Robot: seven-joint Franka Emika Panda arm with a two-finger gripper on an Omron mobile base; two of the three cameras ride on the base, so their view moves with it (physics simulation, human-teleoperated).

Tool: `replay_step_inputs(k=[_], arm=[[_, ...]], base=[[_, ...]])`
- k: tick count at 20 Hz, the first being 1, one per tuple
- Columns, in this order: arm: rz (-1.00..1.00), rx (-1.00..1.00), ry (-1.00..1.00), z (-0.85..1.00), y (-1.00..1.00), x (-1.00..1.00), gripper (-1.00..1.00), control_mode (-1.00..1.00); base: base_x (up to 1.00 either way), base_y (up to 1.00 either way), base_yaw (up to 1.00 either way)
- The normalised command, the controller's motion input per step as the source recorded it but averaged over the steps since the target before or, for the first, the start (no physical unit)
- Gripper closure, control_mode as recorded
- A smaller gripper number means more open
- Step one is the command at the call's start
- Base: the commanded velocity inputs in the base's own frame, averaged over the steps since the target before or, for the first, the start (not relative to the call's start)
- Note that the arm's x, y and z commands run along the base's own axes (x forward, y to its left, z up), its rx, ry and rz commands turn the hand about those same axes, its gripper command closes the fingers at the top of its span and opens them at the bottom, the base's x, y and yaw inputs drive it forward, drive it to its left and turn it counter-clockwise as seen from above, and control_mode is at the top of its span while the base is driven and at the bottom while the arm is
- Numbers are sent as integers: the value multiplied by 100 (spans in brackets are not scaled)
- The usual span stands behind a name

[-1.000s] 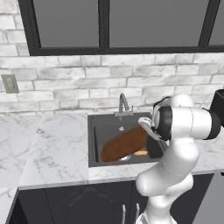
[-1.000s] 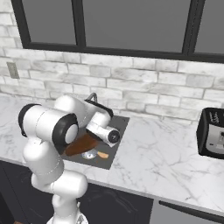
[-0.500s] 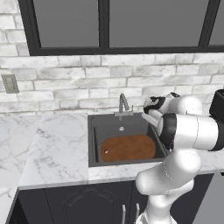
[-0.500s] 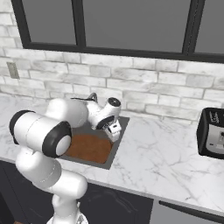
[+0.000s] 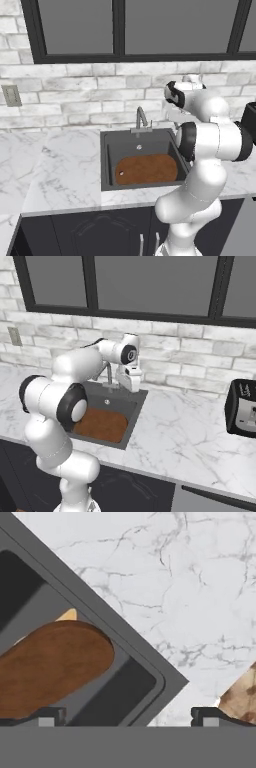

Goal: Move the cutting board and knife to the sink. Then move spray from the cabinet to the counter.

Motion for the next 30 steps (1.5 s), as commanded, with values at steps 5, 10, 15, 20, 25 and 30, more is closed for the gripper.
replay_step_inputs(k=[5, 10, 15, 20, 25, 30], arm=[[4, 0, -4, 29, 0, -70, -100, -100], [8, 0, -43, -8, 6, -100, -100, -100], [10, 0, -59, 11, 8, -100, -100, -100], [17, -7, -39, 78, 10, -96, -100, -100], [24, -16, -7, 100, 22, -80, -100, -100], [21, -16, -1, 76, 12, -89, -100, -100]], base=[[0, 0, 0], [0, 0, 0], [0, 0, 0], [0, 0, 0], [0, 0, 0], [0, 0, 0]])
